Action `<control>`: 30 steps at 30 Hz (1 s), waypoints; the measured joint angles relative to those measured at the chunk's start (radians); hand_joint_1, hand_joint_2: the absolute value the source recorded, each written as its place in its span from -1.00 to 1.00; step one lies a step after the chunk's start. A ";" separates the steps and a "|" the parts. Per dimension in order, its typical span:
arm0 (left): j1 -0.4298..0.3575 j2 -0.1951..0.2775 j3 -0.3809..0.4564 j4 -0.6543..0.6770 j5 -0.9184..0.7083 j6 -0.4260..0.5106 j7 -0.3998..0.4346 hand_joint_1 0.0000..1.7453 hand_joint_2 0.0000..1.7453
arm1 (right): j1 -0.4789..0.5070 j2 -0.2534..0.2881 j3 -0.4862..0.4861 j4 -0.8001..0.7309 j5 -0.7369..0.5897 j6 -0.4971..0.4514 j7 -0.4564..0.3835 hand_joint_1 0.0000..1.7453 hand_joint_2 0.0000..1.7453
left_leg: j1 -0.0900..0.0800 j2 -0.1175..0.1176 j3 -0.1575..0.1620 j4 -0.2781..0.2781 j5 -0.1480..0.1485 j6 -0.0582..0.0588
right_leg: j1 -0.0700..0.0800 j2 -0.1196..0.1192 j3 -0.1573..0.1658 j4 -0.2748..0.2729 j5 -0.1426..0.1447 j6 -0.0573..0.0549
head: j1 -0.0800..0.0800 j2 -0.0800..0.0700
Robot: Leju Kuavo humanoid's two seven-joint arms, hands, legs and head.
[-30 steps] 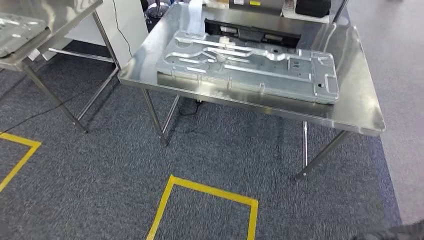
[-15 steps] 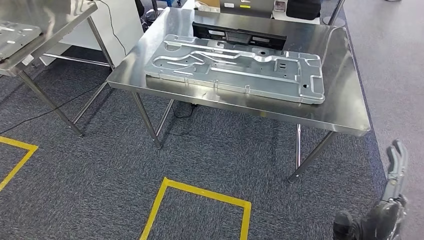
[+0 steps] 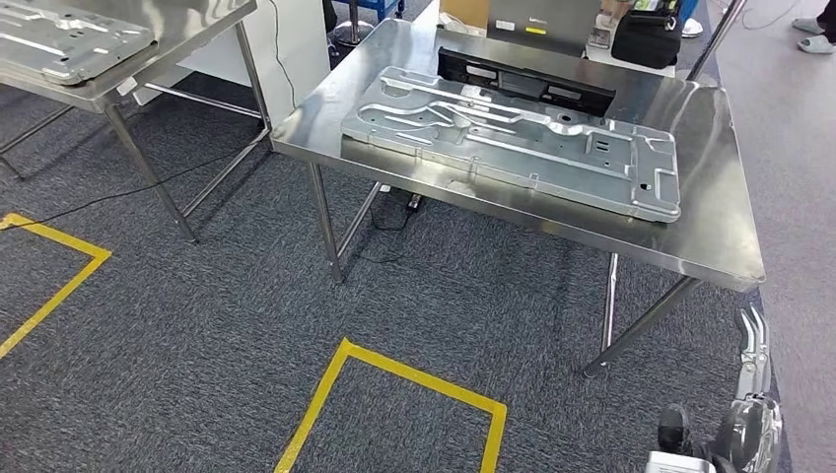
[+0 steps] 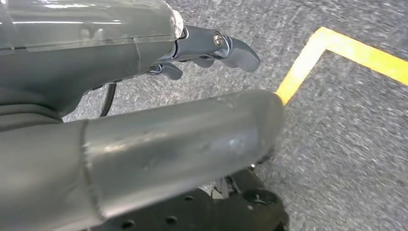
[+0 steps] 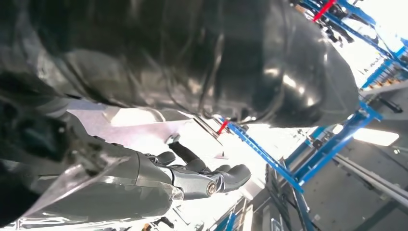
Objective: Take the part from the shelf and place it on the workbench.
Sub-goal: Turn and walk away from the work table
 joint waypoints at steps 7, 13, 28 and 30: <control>-0.001 -0.004 -0.007 0.000 0.002 0.000 0.000 -1.00 -1.00 | 0.005 0.000 -0.056 0.112 -0.034 -0.014 0.051 -1.00 -1.00 | -0.032 -0.057 -0.031 0.002 0.021 0.017 | 0.020 0.061 -0.043 0.135 -0.054 -0.032 | 0.000 0.000; -0.008 -0.020 -0.015 -0.001 -0.001 -0.001 0.003 -1.00 -1.00 | -0.016 0.000 -0.123 0.311 -0.111 -0.052 0.142 -1.00 -1.00 | -0.031 -0.114 -0.043 -0.003 0.032 0.003 | 0.049 0.101 0.035 -0.064 0.039 -0.102 | 0.000 0.000; 0.006 -0.006 -0.033 -0.013 -0.026 -0.001 0.014 -1.00 -1.00 | -0.193 0.011 -0.251 0.919 -0.060 -0.095 0.392 -1.00 -1.00 | -0.023 0.008 -0.101 0.034 0.045 -0.006 | 0.033 -0.052 0.059 -0.046 -0.013 -0.050 | 0.000 0.000; 0.007 -0.004 -0.034 -0.013 -0.032 -0.002 0.015 -1.00 -1.00 | -0.255 0.014 -0.307 1.058 0.001 -0.071 0.433 -1.00 -1.00 | -0.018 -0.007 -0.100 0.026 0.051 0.005 | 0.029 -0.026 0.054 -0.026 -0.033 -0.038 | 0.000 0.000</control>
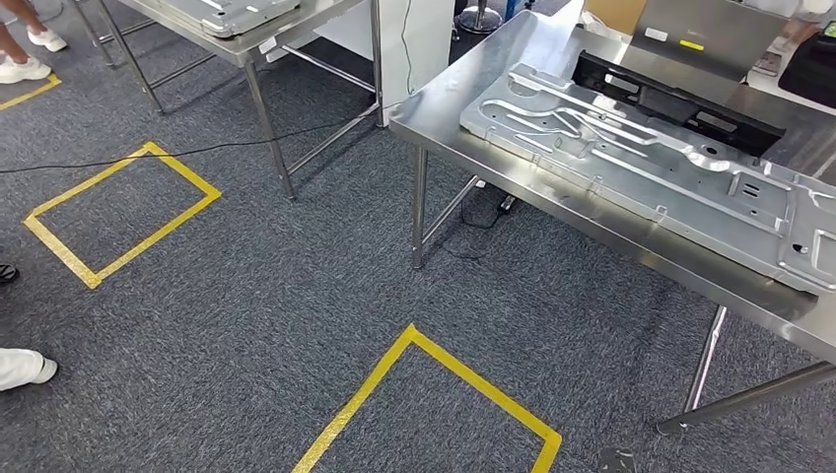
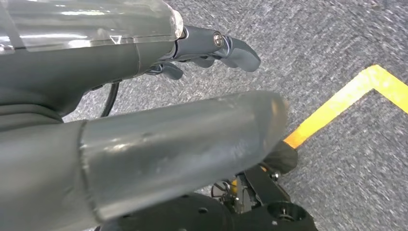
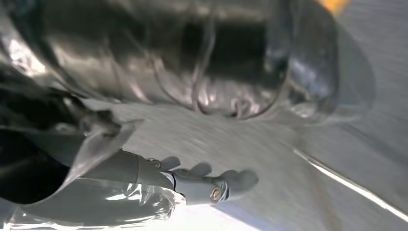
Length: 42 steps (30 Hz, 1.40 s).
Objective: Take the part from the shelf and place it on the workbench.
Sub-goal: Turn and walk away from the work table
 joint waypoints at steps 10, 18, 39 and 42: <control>-0.006 0.018 -0.001 0.001 -0.007 0.005 0.000 -1.00 -1.00 | -0.221 0.002 -0.322 0.543 0.209 0.073 0.083 -1.00 -1.00 | 0.009 -0.118 -0.005 -0.004 0.012 -0.010 | -0.033 0.153 -0.035 0.022 0.032 0.016 | 0.000 0.000; -0.011 0.052 -0.001 0.033 -0.009 0.012 -0.008 -1.00 -1.00 | -0.291 0.002 -0.443 0.684 0.256 0.190 0.011 -1.00 -1.00 | 0.010 -0.044 -0.097 0.151 -0.070 -0.046 | -0.014 0.089 -0.017 -0.031 0.049 -0.034 | -0.002 0.000; -0.015 0.100 -0.001 0.115 -0.016 0.036 -0.015 -1.00 -1.00 | -0.346 -0.016 -0.551 0.793 0.337 0.262 -0.027 -1.00 -1.00 | 0.006 -0.091 0.011 -0.039 0.032 -0.005 | -0.043 0.109 -0.056 0.090 0.001 0.032 | -0.002 0.000; -0.018 0.102 -0.002 0.120 -0.018 0.036 -0.017 -1.00 -1.00 | -0.348 -0.018 -0.560 0.804 0.345 0.273 -0.029 -1.00 -1.00 | 0.010 -0.122 -0.005 -0.023 0.031 -0.033 | -0.042 0.157 -0.015 -0.009 0.030 0.028 | -0.002 0.000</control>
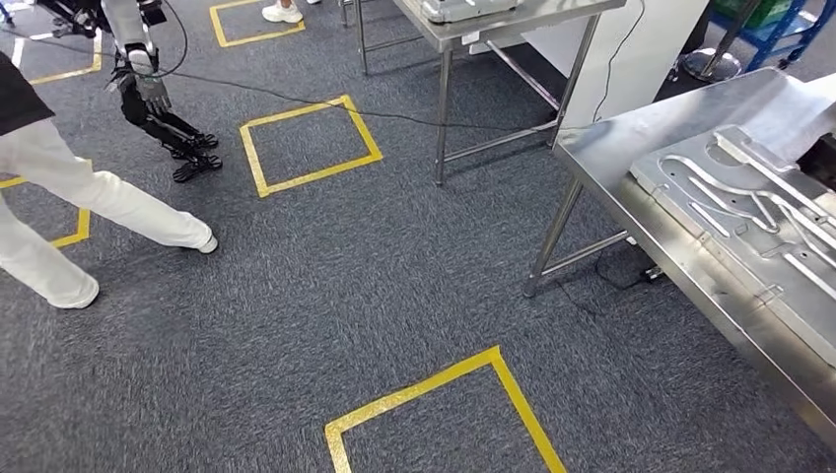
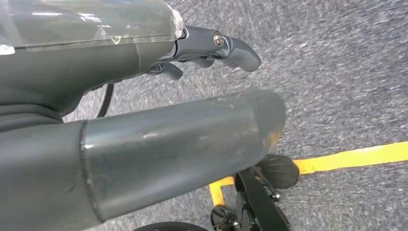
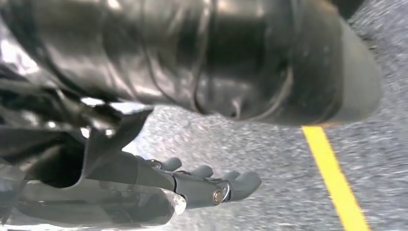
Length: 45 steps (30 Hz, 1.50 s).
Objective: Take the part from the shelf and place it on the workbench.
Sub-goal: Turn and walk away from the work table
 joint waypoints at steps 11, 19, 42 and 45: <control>0.001 0.008 -0.001 0.019 -0.007 0.000 -0.003 -1.00 -1.00 | -0.007 -0.007 -0.020 0.016 0.016 0.019 -0.008 -1.00 -1.00 | -0.003 0.101 -0.092 0.226 -0.100 -0.005 | 0.040 -0.142 -0.012 -0.005 0.013 -0.069 | 0.000 0.000; 0.000 0.013 -0.002 0.021 -0.008 0.001 -0.004 -1.00 -1.00 | -0.017 -0.008 -0.025 0.023 0.018 0.020 -0.014 -1.00 -1.00 | -0.026 0.137 0.028 -0.007 -0.023 0.036 | 0.045 -0.171 -0.007 0.016 -0.012 -0.040 | 0.000 0.000; -0.005 0.012 -0.009 0.038 -0.014 0.007 0.001 -1.00 -1.00 | -0.014 -0.010 -0.068 0.018 0.059 0.060 -0.001 -1.00 -1.00 | -0.007 0.106 -0.075 0.187 -0.076 -0.016 | 0.025 -0.139 -0.021 0.000 0.019 -0.055 | -0.001 0.000; -0.008 0.012 -0.012 0.038 -0.009 0.005 0.002 -1.00 -1.00 | -0.017 -0.010 -0.076 0.018 0.075 0.065 -0.004 -1.00 -1.00 | -0.018 0.165 0.013 0.027 -0.030 -0.003 | 0.030 -0.167 -0.015 0.004 0.010 -0.041 | -0.001 0.000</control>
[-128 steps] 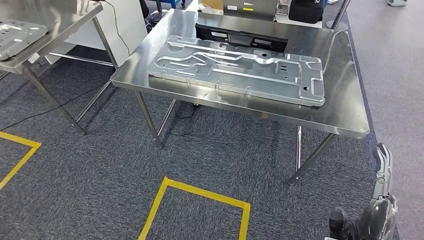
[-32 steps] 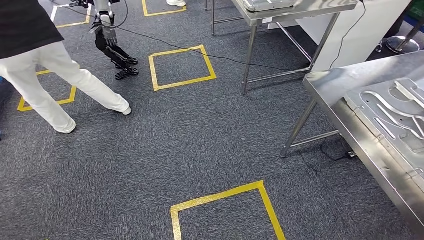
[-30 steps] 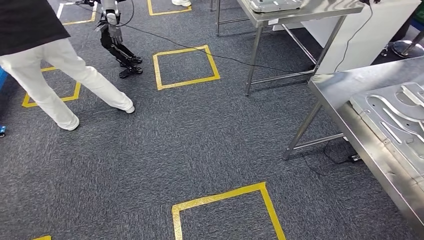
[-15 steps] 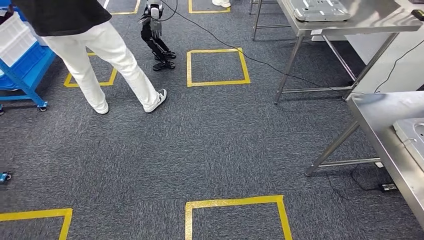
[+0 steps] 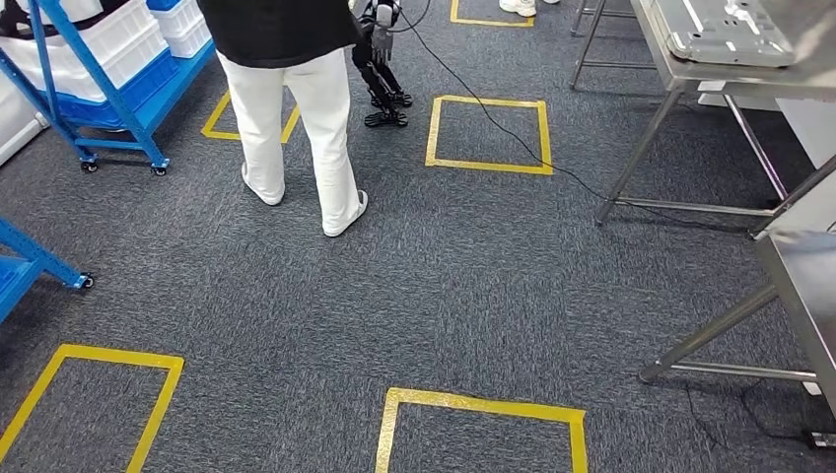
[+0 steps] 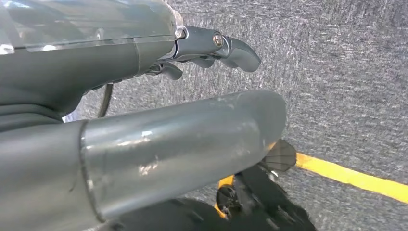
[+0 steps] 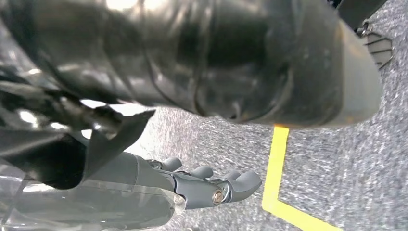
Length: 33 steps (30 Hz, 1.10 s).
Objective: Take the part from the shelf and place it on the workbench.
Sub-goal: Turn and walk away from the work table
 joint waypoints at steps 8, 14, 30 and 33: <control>-0.002 0.000 -0.006 0.000 0.003 -0.001 0.002 -1.00 -1.00 | -0.005 0.002 -0.011 -0.002 0.016 0.008 -0.002 -1.00 -1.00 | -0.002 -0.067 0.005 -0.034 0.022 0.043 | -0.008 0.084 -0.085 0.202 -0.122 0.034 | 0.000 0.000; 0.001 -0.002 -0.006 0.000 0.005 -0.005 0.005 -1.00 -1.00 | -0.004 0.001 -0.021 -0.003 0.033 0.013 -0.004 -1.00 -1.00 | -0.004 -0.148 0.004 -0.023 0.019 0.037 | -0.010 0.142 -0.040 0.064 0.001 0.022 | 0.000 0.000; 0.003 -0.002 -0.008 0.000 0.012 -0.008 0.009 -1.00 -1.00 | -0.006 0.003 -0.032 -0.008 0.057 0.030 -0.015 -1.00 -1.00 | 0.005 -0.020 0.000 0.003 0.004 -0.012 | -0.003 0.003 0.003 -0.012 0.006 -0.003 | -0.001 0.000; 0.005 -0.002 -0.009 0.000 0.012 -0.008 0.009 -1.00 -1.00 | -0.012 0.003 -0.034 -0.008 0.061 0.032 -0.015 -1.00 -1.00 | -0.002 -0.028 0.007 -0.023 0.008 0.008 | 0.000 -0.019 0.010 -0.013 0.002 0.012 | -0.001 0.000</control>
